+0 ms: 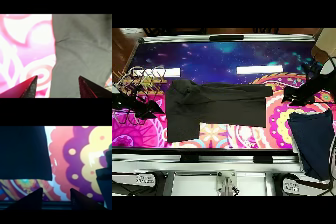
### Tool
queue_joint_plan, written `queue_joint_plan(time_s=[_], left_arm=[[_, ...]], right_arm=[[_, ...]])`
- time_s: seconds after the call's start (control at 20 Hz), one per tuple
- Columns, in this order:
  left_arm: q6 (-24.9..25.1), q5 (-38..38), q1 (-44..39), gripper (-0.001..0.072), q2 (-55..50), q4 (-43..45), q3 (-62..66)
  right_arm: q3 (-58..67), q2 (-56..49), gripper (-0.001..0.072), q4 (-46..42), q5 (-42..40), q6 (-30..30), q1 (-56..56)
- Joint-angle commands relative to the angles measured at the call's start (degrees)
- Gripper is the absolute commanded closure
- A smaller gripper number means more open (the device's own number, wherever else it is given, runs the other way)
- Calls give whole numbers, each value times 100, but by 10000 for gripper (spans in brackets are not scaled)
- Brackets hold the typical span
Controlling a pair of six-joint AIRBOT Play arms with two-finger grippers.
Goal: Fold the shirts.
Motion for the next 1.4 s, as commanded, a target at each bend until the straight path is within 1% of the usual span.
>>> queue_joint_plan(time_s=[0.0,0.1,0.25,0.3,0.35,0.5,0.55,0.6,0.65,0.7,0.9,1.05,1.35], left_arm=[[466,835,52,114,15,-564,-448],[463,988,52,115,-13,-564,-448],[463,1001,2,115,-138,-573,-448],[463,1023,-48,154,-173,-577,-448],[461,1106,-111,230,-192,-614,-448],[461,1460,-278,234,-229,-1012,-448],[459,1521,-323,260,-254,-1082,-448],[463,1521,-350,402,-262,-1080,-448],[466,1510,-352,570,-262,-1080,-448],[468,1484,-345,668,-260,-1078,-446],[472,1331,-284,667,-256,-1075,-442],[575,1169,-269,668,-225,-1075,-442],[721,1010,-249,665,-37,-1069,-435]], right_arm=[[-492,129,241,393,-39,-144,-48],[-509,129,241,380,-212,-149,-48],[-509,129,241,372,-433,-144,-48],[-509,127,241,348,-498,-146,-48],[-509,127,241,221,-562,-142,-48],[-723,127,241,52,-702,-140,-33],[-896,127,241,57,-754,-140,-31],[-1086,127,241,83,-824,-140,-31],[-1329,127,241,127,-962,-138,-33],[-1563,127,241,160,-1143,-111,-31],[-2509,122,240,734,-1969,-79,-31],[-2992,122,240,1156,-2457,-151,-31],[-3180,122,240,1268,-2736,-149,59]])
